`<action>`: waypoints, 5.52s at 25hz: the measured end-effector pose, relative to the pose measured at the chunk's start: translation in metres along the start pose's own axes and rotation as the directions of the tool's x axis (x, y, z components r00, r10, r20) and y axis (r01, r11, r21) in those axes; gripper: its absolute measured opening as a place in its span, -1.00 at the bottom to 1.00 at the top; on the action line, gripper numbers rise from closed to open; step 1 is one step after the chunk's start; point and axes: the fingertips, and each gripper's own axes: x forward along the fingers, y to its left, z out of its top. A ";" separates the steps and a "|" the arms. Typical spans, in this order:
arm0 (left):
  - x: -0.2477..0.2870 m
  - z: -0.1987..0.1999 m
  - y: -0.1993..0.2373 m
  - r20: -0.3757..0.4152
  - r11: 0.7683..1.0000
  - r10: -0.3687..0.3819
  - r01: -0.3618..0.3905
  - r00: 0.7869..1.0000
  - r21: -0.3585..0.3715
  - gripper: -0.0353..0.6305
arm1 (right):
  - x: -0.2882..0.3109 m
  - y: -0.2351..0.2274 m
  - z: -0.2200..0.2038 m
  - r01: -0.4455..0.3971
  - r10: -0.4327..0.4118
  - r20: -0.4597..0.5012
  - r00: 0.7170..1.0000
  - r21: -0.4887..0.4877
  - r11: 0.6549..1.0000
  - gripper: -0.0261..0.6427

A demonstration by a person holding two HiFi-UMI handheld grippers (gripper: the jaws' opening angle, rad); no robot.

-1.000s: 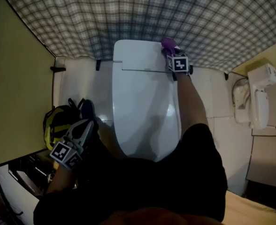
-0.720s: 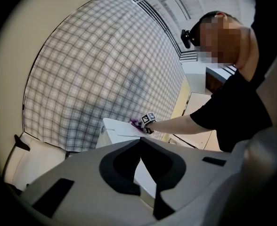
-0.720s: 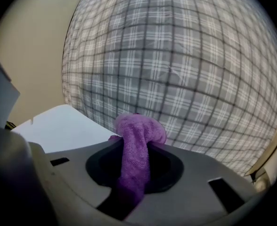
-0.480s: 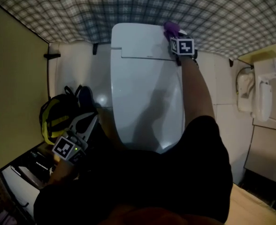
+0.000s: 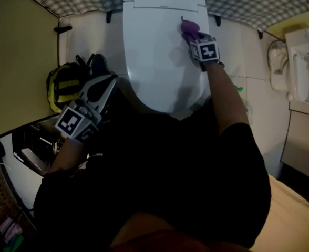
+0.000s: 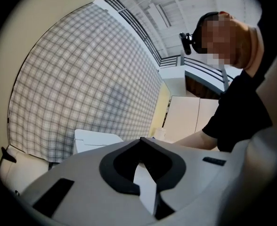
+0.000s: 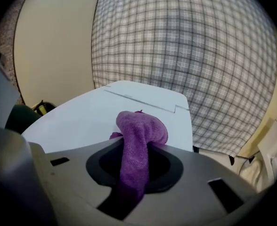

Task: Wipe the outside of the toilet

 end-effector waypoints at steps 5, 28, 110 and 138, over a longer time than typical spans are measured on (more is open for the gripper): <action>-0.006 0.005 -0.062 0.036 0.995 -0.091 0.089 0.995 0.048 -0.88 | -0.075 0.067 -0.087 -0.008 0.008 -0.019 1.000 -0.036 0.999 -0.64; -0.023 0.003 -0.123 0.018 0.980 -0.163 0.160 0.986 0.119 -0.88 | -0.210 0.183 -0.212 -0.338 0.297 -0.215 0.930 -0.185 0.923 -0.63; -0.093 -0.004 -0.009 0.065 0.998 0.054 -0.057 0.996 0.041 -0.88 | -0.147 0.177 0.002 -0.261 0.256 0.215 0.942 -0.006 0.965 -0.64; -0.128 -0.033 0.234 -0.015 0.947 0.294 -0.293 0.956 -0.135 -0.88 | 0.230 0.023 0.274 0.124 -0.125 0.128 0.984 0.015 0.992 -0.64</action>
